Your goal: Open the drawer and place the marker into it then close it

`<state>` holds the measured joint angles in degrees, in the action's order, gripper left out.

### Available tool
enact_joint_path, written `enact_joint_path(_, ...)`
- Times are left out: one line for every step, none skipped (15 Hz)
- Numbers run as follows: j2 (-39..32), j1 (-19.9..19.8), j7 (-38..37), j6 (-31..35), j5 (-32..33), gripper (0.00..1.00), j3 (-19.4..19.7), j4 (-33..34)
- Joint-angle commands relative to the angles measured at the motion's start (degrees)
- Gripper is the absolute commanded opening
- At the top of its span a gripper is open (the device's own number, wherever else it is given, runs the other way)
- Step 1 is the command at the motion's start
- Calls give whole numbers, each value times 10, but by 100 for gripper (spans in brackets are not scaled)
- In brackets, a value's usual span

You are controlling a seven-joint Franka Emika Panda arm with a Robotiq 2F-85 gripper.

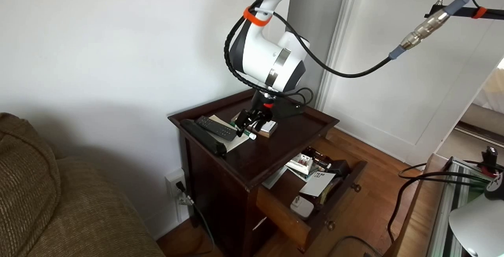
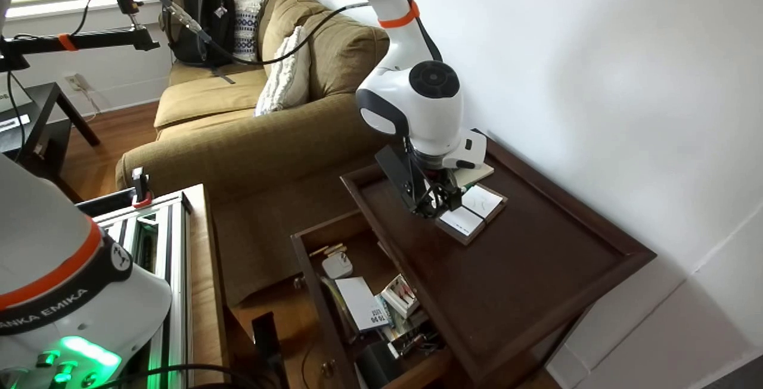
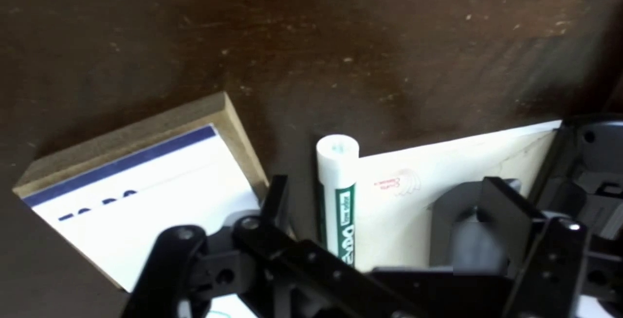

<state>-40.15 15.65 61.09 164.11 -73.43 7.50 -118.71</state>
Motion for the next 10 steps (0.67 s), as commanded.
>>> enact_joint_path(-1,0,0,19,4,100,16,-14)
enact_joint_path(-3,0,0,19,4,100,20,-14)
enact_joint_path(-3,-1,4,17,2,100,20,-10)
enact_joint_path(-5,0,5,16,3,100,22,-7)
enact_joint_path(-9,2,3,18,5,100,24,-2)
enact_joint_path(-11,4,0,17,8,100,25,2)
enact_joint_path(-13,5,-1,14,11,100,25,4)
enact_joint_path(-15,7,-5,11,17,100,25,6)
enact_joint_path(-17,9,-8,8,24,99,27,7)
enact_joint_path(-20,11,-11,6,30,75,28,7)
